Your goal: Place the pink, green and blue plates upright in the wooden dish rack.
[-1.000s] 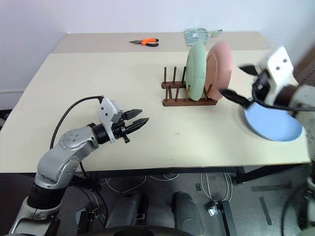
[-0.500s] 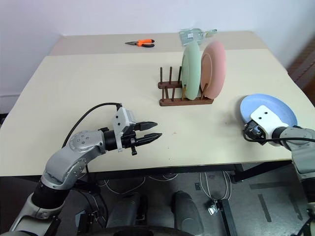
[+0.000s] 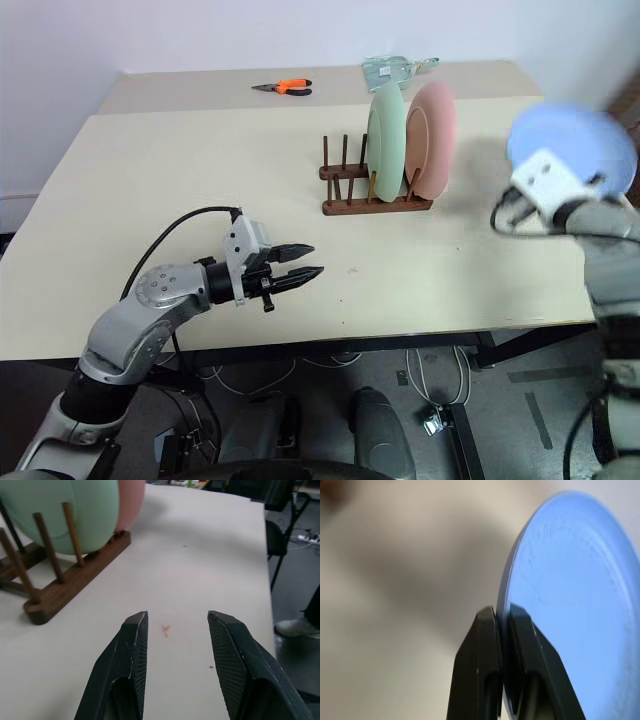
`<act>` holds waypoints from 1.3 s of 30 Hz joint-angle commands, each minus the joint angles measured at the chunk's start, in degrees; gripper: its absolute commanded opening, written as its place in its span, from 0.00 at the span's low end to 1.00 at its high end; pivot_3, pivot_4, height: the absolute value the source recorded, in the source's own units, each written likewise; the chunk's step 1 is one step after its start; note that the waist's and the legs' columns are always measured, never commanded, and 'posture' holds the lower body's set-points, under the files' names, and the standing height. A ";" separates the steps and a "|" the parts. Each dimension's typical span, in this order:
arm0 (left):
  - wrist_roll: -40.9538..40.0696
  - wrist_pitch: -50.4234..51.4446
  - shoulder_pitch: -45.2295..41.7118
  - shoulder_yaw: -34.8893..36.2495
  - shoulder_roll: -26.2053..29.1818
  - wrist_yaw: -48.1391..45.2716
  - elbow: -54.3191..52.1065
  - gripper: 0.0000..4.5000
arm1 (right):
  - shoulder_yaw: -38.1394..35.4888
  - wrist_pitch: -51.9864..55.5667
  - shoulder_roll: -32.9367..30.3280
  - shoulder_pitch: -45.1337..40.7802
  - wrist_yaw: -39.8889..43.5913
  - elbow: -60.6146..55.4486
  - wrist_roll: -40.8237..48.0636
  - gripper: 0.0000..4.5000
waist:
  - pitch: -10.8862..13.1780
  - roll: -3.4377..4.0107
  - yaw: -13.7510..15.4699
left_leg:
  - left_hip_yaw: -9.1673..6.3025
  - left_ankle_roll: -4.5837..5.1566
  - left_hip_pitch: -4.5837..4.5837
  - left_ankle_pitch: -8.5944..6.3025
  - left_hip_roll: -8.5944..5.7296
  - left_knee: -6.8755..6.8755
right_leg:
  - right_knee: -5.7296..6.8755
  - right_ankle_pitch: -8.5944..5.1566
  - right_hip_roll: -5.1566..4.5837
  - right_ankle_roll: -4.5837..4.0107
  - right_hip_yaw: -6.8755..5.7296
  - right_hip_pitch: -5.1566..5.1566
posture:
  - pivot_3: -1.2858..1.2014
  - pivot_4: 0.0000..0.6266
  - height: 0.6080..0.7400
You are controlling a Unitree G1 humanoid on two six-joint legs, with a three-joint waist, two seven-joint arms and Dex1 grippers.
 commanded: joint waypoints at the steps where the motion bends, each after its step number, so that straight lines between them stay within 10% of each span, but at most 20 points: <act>1: 0.83 -2.10 -0.78 1.88 0.46 0.17 0.41 0.43 | -2.79 -3.90 3.62 -10.18 0.38 -7.35 5.20 0.01 | 0.00 0.00 0.03 | -0.01 -0.01 -0.01 0.01 0.01 -0.03 | 0.00 0.00 0.01 0.00 -0.01 -0.01 | 0.52 0.24 1.00; 14: 1.45 -3.42 -0.44 3.31 0.29 1.57 1.58 0.43 | -7.79 34.83 29.39 -17.87 1.75 -27.89 56.41 0.01 | -0.05 -0.11 0.09 | -0.22 0.07 -0.15 -0.03 0.00 0.04 | -0.04 0.02 -0.27 -0.01 -0.23 0.02 | 0.52 0.24 1.00; 27: 0.77 -2.66 0.69 4.27 0.62 1.91 0.21 0.43 | -15.11 46.90 40.49 -25.10 -21.36 -12.71 67.80 0.01 | -0.05 -0.09 -0.16 | -0.19 0.02 -0.18 0.00 0.00 -0.08 | -0.02 0.02 -0.28 -0.03 -0.21 -0.10 | 0.52 0.24 1.00; 39: 0.78 -2.52 0.47 4.04 0.45 1.83 0.23 0.43 | -14.26 44.72 40.82 -23.98 -22.22 -3.97 62.76 0.01 | -0.05 -0.08 -0.23 | -0.16 0.02 -0.18 0.00 0.00 -0.08 | -0.01 0.02 -0.26 -0.03 -0.21 -0.12 | 0.52 0.24 1.00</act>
